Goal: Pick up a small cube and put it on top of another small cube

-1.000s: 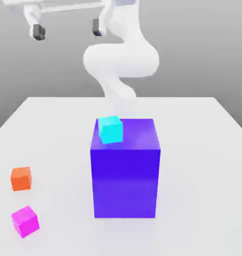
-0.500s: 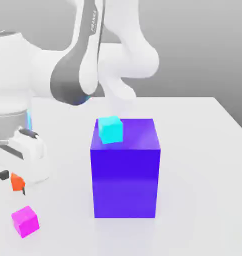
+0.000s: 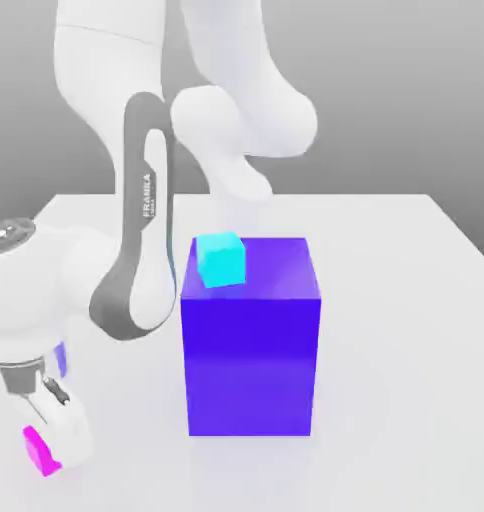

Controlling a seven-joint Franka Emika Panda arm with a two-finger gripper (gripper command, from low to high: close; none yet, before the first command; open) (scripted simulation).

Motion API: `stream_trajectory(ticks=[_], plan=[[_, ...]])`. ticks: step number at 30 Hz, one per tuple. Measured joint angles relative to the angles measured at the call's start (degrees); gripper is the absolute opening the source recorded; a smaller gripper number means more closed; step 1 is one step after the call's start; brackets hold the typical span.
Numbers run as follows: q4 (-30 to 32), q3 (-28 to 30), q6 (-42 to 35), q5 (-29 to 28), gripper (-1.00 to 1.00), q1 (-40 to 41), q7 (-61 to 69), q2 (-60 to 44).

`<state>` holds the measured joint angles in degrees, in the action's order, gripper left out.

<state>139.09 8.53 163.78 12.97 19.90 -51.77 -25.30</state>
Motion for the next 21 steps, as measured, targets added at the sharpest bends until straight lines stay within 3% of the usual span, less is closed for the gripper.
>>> stream_trajectory(ticks=[5,21], plan=[[1.85,3.14,-6.92,-4.56,-1.00,-2.65,-3.34,8.83],[-8.60,-16.24,-16.94,-16.37,-1.00,-28.06,-3.42,7.73]])
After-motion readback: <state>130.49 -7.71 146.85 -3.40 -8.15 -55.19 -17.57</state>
